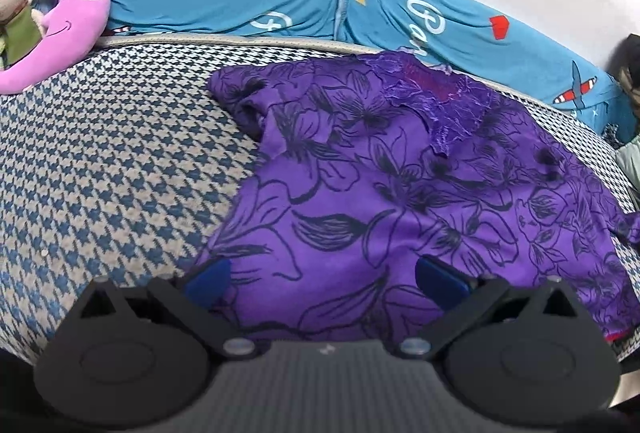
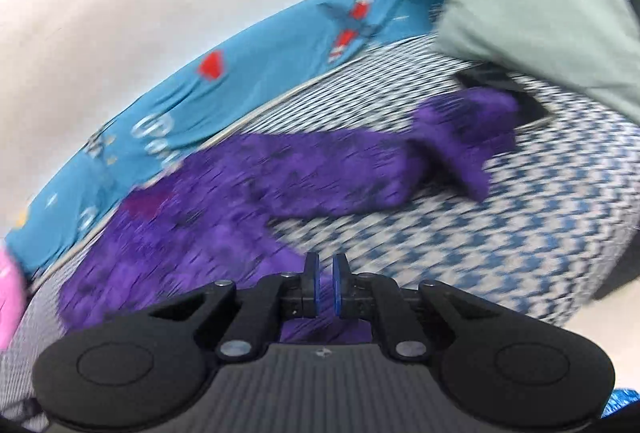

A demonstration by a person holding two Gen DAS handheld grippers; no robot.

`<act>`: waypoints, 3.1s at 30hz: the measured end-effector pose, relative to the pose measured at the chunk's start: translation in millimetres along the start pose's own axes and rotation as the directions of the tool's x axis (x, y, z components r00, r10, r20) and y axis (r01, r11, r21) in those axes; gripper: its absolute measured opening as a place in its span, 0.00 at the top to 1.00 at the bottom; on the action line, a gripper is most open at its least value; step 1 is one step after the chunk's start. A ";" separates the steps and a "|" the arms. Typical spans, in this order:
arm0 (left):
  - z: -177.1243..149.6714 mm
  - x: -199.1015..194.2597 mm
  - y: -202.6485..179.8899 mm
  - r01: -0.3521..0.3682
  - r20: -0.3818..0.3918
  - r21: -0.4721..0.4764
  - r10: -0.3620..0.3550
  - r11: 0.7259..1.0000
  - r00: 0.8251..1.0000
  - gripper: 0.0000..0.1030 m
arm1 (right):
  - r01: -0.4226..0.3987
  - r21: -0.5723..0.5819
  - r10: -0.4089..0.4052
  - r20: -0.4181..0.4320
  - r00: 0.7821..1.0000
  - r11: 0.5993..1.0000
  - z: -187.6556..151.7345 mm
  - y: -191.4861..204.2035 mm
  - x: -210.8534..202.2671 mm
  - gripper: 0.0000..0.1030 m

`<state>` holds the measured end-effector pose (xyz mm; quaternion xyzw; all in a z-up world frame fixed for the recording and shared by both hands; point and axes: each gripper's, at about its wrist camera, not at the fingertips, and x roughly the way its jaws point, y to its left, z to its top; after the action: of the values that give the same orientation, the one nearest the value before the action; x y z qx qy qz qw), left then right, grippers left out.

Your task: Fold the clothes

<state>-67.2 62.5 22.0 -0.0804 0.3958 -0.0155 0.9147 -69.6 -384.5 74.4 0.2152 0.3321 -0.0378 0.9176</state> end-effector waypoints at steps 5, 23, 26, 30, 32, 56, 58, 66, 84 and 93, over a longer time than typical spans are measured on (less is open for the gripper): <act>0.1 0.1 7.6 0.001 -0.008 -0.020 -0.001 1.000 1.000 0.00 | -0.146 -0.077 0.137 -0.104 0.985 0.986 -19.9 23.0 3.5 0.85; -3.1 -5.3 14.1 0.032 -0.023 -0.002 -0.032 0.999 0.999 0.00 | -0.504 -0.315 0.369 -0.401 0.839 0.804 -87.3 92.5 0.2 0.83; -4.3 -7.3 14.5 0.044 -0.025 0.006 -0.044 0.999 0.999 0.00 | -0.508 -0.398 0.318 -0.453 0.833 0.764 -104.7 107.8 6.0 0.83; -5.8 -10.0 15.0 0.066 -0.029 0.016 -0.066 0.998 0.997 0.00 | -0.518 -0.453 0.280 -0.494 0.823 0.726 -119.1 118.2 12.8 0.83; -7.0 -11.4 13.7 0.076 -0.031 0.030 -0.076 0.997 0.997 0.00 | -0.515 -0.467 0.262 -0.503 0.823 0.719 -124.1 122.1 18.1 0.83; -5.8 -13.6 26.1 0.077 -0.037 -0.006 -0.077 0.997 0.996 0.00 | -0.478 -0.719 0.218 -0.429 0.877 0.505 -160.7 169.3 24.5 0.59; -5.4 -13.4 26.8 0.075 -0.039 -0.010 -0.075 0.997 0.996 0.00 | -0.459 -0.755 0.207 -0.411 0.888 0.469 -166.8 171.8 23.8 0.59; -5.5 -10.0 26.4 0.059 -0.046 -0.020 -0.060 0.998 0.997 0.00 | -0.376 -0.856 0.188 -0.328 0.926 0.355 -183.2 182.0 25.9 0.78; -0.9 -10.4 55.1 -0.082 0.000 -0.206 0.084 0.975 0.997 0.00 | -0.615 -0.690 0.285 -0.545 0.788 0.381 -170.9 172.3 -5.9 0.94; 0.0 -8.5 39.6 -0.068 0.004 -0.182 0.070 0.981 0.998 0.00 | -0.489 -0.634 0.308 -0.382 0.871 0.599 -129.7 148.2 -2.4 0.84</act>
<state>-74.4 102.3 21.8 -0.1496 0.3933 0.0528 0.9056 -117.0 -196.1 41.6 -0.0855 0.3683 0.3266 0.8663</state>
